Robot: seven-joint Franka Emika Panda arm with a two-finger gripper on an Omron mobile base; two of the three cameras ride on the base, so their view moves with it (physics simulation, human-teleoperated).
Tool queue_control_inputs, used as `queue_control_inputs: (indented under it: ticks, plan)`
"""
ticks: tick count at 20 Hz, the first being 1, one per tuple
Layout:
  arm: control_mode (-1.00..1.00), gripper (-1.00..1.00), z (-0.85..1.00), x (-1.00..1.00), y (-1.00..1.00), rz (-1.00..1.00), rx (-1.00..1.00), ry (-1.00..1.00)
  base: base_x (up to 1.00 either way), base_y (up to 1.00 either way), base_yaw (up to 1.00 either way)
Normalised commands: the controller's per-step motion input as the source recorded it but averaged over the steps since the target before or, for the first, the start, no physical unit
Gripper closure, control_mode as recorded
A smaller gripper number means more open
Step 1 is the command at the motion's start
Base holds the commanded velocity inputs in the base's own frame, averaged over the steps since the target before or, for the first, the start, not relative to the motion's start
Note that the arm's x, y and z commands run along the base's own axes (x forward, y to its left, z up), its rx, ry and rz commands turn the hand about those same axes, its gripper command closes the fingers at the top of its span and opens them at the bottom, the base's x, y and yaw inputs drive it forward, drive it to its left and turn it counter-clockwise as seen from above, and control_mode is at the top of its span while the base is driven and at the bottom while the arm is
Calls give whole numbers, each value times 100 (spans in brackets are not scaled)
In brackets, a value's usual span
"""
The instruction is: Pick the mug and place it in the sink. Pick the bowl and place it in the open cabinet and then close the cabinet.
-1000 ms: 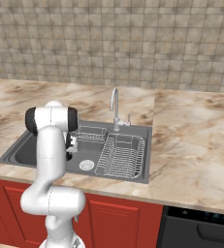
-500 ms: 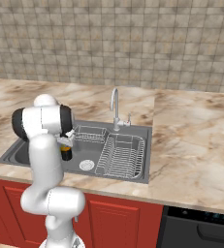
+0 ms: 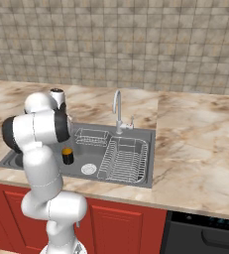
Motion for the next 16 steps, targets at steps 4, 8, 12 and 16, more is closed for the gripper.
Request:
queue_control_inputs:
  ticks: [4, 8, 12, 16]
  plan:
    - [-100, -100, 37, -6, 0, -2, 2, 15, 0, 0, 0]
    - [-100, -100, 9, -37, 14, 0, 2, 8, 0, 0, 0]
    - [-100, -100, 16, -38, 23, 5, -2, 0, 0, 0, 0]
    - [-100, -100, 31, -38, 33, 6, -10, -9, 0, 0, 0]
